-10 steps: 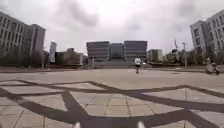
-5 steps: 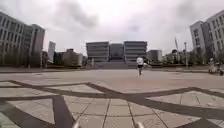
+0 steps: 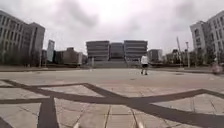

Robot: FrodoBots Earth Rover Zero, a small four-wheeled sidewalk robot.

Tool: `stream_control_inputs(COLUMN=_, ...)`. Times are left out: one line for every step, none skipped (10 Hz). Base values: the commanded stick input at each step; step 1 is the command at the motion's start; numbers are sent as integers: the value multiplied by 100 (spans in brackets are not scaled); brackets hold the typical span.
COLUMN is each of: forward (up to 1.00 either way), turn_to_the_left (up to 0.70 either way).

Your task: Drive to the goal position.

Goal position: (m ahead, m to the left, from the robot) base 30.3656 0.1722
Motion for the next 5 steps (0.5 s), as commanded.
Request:
stream_control_inputs(forward=70, turn_to_the_left=1)
stream_control_inputs(forward=70, turn_to_the_left=1)
stream_control_inputs(forward=70, turn_to_the_left=1)
stream_control_inputs(forward=70, turn_to_the_left=1)
stream_control_inputs(forward=70, turn_to_the_left=1)
